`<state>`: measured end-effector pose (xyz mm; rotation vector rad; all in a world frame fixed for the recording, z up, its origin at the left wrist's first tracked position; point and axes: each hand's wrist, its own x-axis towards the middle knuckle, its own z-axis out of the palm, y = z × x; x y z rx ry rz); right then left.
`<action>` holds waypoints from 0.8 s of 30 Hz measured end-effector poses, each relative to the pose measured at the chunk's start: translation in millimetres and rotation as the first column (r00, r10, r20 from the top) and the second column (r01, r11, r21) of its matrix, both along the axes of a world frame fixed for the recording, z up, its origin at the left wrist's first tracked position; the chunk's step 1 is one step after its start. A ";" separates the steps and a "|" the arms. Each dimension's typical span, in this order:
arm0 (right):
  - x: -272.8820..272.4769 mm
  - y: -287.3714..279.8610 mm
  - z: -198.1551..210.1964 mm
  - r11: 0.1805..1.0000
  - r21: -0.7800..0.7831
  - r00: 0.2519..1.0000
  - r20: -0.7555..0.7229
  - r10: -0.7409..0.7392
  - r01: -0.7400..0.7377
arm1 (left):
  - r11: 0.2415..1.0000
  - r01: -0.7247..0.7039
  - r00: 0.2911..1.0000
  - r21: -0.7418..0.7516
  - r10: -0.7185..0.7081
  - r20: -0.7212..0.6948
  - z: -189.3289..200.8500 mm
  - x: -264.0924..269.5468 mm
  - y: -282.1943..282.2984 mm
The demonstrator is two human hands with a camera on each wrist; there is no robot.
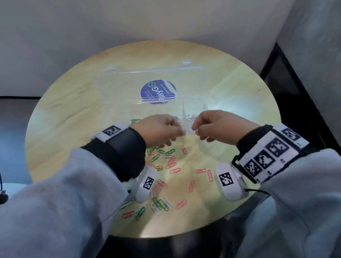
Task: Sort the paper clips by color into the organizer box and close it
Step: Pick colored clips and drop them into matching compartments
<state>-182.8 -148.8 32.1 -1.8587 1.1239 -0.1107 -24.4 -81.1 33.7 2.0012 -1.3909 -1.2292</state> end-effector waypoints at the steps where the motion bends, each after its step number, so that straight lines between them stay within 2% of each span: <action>1: -4.8 3.9 -4.1 0.998 -0.046 0.995 -0.089 0.035 -0.039 | 0.996 0.075 0.980 0.039 -0.081 0.181 -3.4 -0.6 5.7; 3: -13.4 11.1 -13.6 0.987 -0.098 0.959 -0.265 0.095 -0.125 | 0.981 0.143 0.872 0.128 -0.186 0.453 -9.2 -3.3 16.2; 5: -20.6 16.9 -22.3 0.976 -0.106 0.910 -0.393 0.134 -0.190 | 0.968 0.157 0.794 0.193 -0.240 0.558 -13.5 -7.6 23.8; 7: -26.4 18.9 -26.9 0.969 -0.096 0.869 -0.470 0.156 -0.226 | 0.959 0.157 0.764 0.236 -0.269 0.587 -17.3 -12.3 27.6; 12: -31.3 22.4 -29.0 0.935 -0.042 0.780 -0.565 0.268 -0.351 | 0.937 0.198 0.719 0.288 -0.338 0.607 -23.9 -23.0 26.9; 15: -28.5 27.3 -34.8 0.896 -0.046 0.738 -0.587 0.334 -0.442 | 0.935 0.202 0.716 0.292 -0.345 0.607 -27.3 -25.2 25.1; 24: -16.5 23.0 -49.1 0.823 -0.122 0.742 -0.520 0.424 -0.555 | 0.952 0.227 0.752 0.207 -0.306 0.584 -40.7 -23.8 22.1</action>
